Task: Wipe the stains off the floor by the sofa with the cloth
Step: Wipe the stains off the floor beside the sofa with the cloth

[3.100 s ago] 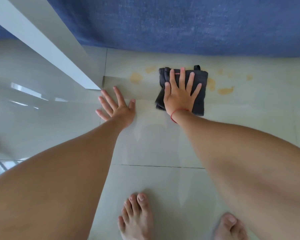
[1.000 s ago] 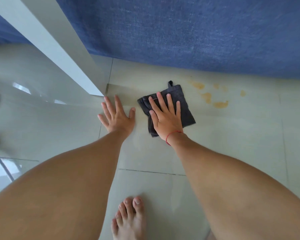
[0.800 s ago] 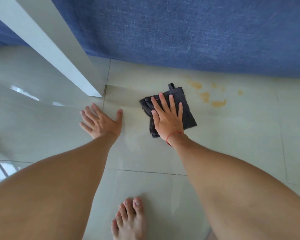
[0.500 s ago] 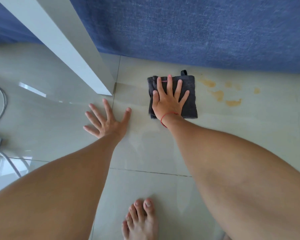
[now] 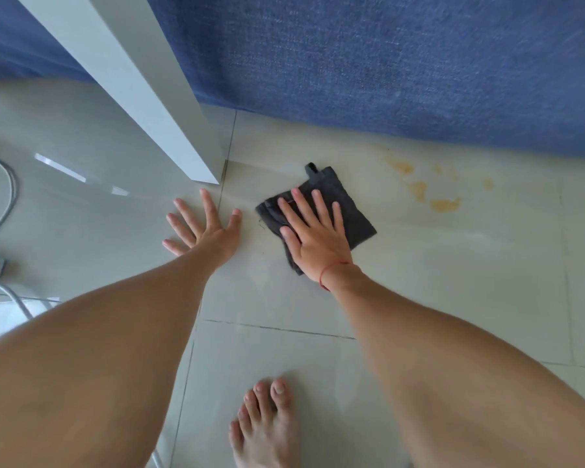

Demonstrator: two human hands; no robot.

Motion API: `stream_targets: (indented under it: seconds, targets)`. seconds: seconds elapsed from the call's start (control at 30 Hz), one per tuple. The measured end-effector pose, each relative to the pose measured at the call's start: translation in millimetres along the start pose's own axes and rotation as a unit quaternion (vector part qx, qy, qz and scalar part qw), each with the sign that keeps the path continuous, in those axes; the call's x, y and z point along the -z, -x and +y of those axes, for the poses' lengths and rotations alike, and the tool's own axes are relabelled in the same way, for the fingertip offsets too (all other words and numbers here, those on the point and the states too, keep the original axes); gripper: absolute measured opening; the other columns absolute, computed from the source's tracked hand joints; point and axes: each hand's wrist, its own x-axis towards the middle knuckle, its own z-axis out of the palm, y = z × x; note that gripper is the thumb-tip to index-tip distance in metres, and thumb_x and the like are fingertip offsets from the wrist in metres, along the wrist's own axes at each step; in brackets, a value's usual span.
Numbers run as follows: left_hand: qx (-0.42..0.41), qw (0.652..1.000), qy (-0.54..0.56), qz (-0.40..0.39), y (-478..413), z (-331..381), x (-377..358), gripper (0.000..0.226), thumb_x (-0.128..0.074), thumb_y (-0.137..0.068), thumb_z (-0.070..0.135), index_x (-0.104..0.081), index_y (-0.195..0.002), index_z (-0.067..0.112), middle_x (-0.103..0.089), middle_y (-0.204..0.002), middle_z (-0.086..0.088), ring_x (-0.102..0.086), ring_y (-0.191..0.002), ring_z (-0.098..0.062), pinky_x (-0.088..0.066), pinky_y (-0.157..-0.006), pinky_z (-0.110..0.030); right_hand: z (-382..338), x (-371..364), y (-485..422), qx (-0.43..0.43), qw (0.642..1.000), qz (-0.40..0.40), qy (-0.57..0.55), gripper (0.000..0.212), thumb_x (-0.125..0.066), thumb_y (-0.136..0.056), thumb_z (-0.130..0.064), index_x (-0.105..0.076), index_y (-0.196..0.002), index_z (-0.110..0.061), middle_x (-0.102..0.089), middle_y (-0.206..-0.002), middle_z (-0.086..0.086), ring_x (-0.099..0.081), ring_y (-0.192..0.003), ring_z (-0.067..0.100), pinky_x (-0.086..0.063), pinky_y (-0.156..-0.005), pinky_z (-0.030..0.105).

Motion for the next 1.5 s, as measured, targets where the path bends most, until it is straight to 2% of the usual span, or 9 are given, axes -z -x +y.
stream_targets:
  seconds: [0.2,0.33,0.5,0.7,0.83,0.97,1.07,1.17,1.5]
  targets:
    - [-0.006,1.0,0.018,0.008,0.4,-0.2,-0.5,0.072,-0.018,-0.091,0.07,0.022,-0.147,0.047,0.038,-0.154,0.001,0.034,-0.143,-0.023,0.019,-0.112,-0.055,8.1,4.5,-18.3,-0.144,0.989,0.033,-0.012,0.051,-0.019,-0.102,-0.043,-0.006,-0.151,-0.039,0.004,-0.162,-0.011,0.008,-0.15,0.022,0.009,-0.118,0.052]
    - [-0.003,1.0,0.019,0.013,0.0,-0.1,-1.4,0.072,-0.018,-0.092,0.069,0.022,-0.147,0.046,0.039,-0.154,0.001,0.034,-0.143,-0.023,0.019,-0.112,-0.054,-16.1,5.5,-51.3,-0.183,0.983,0.029,-0.02,0.055,-0.018,-0.1,-0.045,0.001,-0.151,-0.04,0.014,-0.162,-0.003,0.016,-0.147,0.031,0.013,-0.113,0.059]
    - [0.001,1.0,0.017,0.017,-0.3,2.1,-3.0,0.072,-0.018,-0.092,0.068,0.023,-0.147,0.046,0.039,-0.154,0.001,0.034,-0.143,-0.023,0.019,-0.112,-0.055,-37.1,6.7,-64.6,-0.079,0.997,0.006,0.006,0.055,-0.02,-0.1,-0.046,-0.004,-0.152,-0.038,0.011,-0.162,-0.001,0.014,-0.147,0.034,0.011,-0.114,0.062]
    - [0.001,1.0,-0.002,0.028,-0.1,2.6,-5.2,0.073,-0.017,-0.09,0.07,0.02,-0.148,0.045,0.034,-0.156,0.0,0.029,-0.145,-0.025,0.014,-0.114,-0.055,-17.9,4.8,-30.7,0.035,0.999,-0.008,0.023,0.055,-0.024,-0.1,-0.05,-0.01,-0.152,-0.038,0.004,-0.162,-0.009,0.008,-0.15,0.024,0.007,-0.119,0.051]
    - [-0.031,0.99,0.018,0.139,10.2,8.3,-20.3,0.066,-0.021,-0.097,0.056,-0.005,-0.155,0.03,0.013,-0.162,-0.011,0.013,-0.15,-0.028,0.006,-0.12,-0.045,9.8,3.0,-9.5,0.002,1.0,0.003,0.024,0.059,-0.019,-0.097,-0.058,-0.003,-0.152,-0.039,0.006,-0.162,-0.014,0.008,-0.15,0.018,0.004,-0.121,0.045]
    - [-0.189,0.96,-0.027,0.205,28.1,28.1,-41.0,0.058,-0.024,-0.102,0.046,-0.019,-0.155,0.025,-0.002,-0.163,-0.013,0.001,-0.151,-0.027,0.0,-0.121,-0.043,41.2,2.0,19.3,-0.081,0.996,0.034,0.007,0.061,-0.019,-0.096,-0.06,-0.005,-0.152,-0.038,0.005,-0.162,-0.012,0.006,-0.15,0.02,0.005,-0.121,0.046]
    - [-0.249,0.948,-0.049,0.193,20.3,61.8,-45.3,0.057,-0.026,-0.101,0.046,-0.018,-0.155,0.028,-0.001,-0.164,-0.01,0.003,-0.151,-0.029,0.001,-0.121,-0.044,73.7,5.2,37.4,-0.16,0.986,0.053,0.001,0.067,-0.021,-0.093,-0.064,-0.003,-0.152,-0.037,0.006,-0.162,-0.01,0.008,-0.15,0.023,0.005,-0.121,0.047]
    - [-0.235,0.957,-0.074,0.152,6.9,101.2,-52.7,0.058,-0.022,-0.1,0.05,-0.01,-0.155,0.034,0.011,-0.163,-0.009,0.013,-0.149,-0.031,0.009,-0.119,-0.047,100.6,11.4,40.3,-0.228,0.972,0.064,0.001,0.076,-0.022,-0.088,-0.072,-0.001,-0.152,-0.036,0.011,-0.162,-0.007,0.011,-0.149,0.029,0.005,-0.12,0.05]
    - [-0.182,0.972,-0.141,0.042,-5.0,131.6,-58.5,0.061,-0.011,-0.098,0.056,0.018,-0.149,0.041,0.035,-0.156,-0.005,0.03,-0.144,-0.028,0.018,-0.114,-0.05,112.8,29.0,-35.6,-0.258,0.96,0.106,0.006,0.064,-0.021,-0.095,-0.058,-0.007,-0.153,-0.035,0.006,-0.163,0.0,0.008,-0.147,0.038,0.007,-0.115,0.062]
